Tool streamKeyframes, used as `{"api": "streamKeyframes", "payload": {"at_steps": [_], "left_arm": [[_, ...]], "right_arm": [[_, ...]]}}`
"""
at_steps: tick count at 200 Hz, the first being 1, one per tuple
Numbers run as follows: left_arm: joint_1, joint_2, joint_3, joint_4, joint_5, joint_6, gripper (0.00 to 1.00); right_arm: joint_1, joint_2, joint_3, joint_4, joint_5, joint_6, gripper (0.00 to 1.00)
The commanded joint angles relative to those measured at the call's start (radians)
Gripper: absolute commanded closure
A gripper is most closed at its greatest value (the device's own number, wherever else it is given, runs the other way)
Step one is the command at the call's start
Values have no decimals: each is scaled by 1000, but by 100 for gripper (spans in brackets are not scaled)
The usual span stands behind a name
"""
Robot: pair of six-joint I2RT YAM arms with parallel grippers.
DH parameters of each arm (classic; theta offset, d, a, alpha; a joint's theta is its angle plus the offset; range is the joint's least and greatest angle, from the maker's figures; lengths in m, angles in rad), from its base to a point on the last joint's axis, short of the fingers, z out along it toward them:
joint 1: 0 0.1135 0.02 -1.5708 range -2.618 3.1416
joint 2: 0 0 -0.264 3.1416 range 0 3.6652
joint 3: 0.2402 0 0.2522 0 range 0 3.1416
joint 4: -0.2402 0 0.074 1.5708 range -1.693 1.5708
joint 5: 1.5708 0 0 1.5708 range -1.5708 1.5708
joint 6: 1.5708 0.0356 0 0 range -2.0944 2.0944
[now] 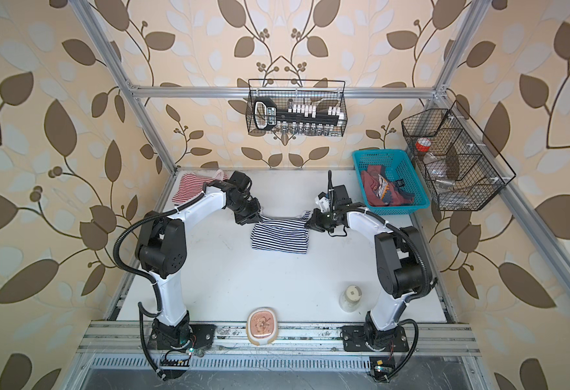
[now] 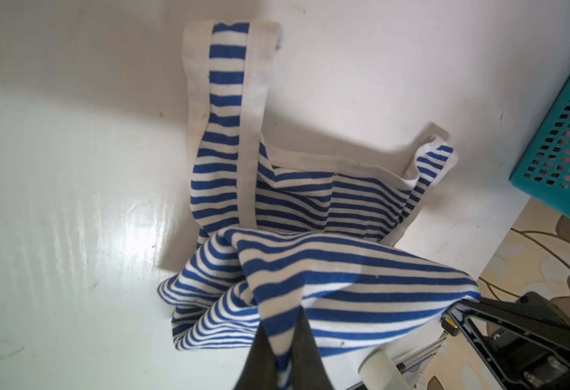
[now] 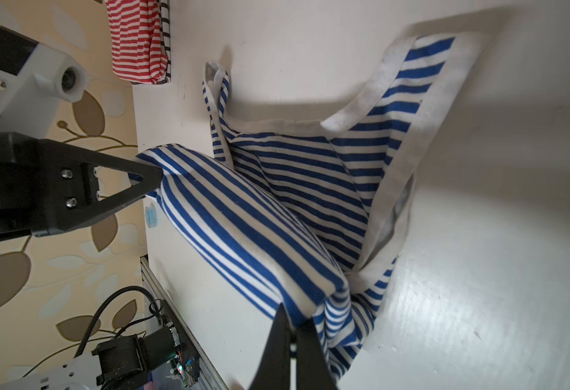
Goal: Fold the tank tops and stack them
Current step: 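Lay the fold flat and open both grippers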
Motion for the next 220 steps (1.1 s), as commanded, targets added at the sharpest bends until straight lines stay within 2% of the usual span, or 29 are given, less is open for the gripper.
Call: {"api": "streamKeyframes", "payload": {"at_steps": [1, 30, 52, 74, 111, 135, 150, 183, 197, 220], "left_arm": [[20, 30, 58, 13, 11, 17, 82], [32, 76, 89, 36, 20, 0, 71], [53, 91, 100, 70, 22, -27, 69], [83, 108, 143, 91, 16, -49, 64], [115, 118, 267, 49, -24, -51, 58], [111, 55, 229, 55, -23, -45, 60], [95, 12, 159, 80, -4, -47, 67], [36, -33, 34, 103, 62, -39, 87], [10, -34, 3, 110, 71, -30, 93], [-10, -1, -10, 126, 95, -24, 99]], "right_arm": [[-13, 66, 60, 16, -20, -23, 97], [-34, 137, 81, 57, -39, 7, 91], [-52, 166, 114, 107, -53, 38, 74], [-72, 176, 123, 155, -69, 76, 68], [-84, 82, 111, 189, -47, 100, 60], [-78, 3, 90, 168, -46, 77, 59], [-62, -31, 41, 145, -48, 58, 63], [9, -35, 2, 92, -60, 5, 86], [37, -6, 2, 74, -60, -11, 94], [66, 58, 6, 91, -69, -8, 99]]}}
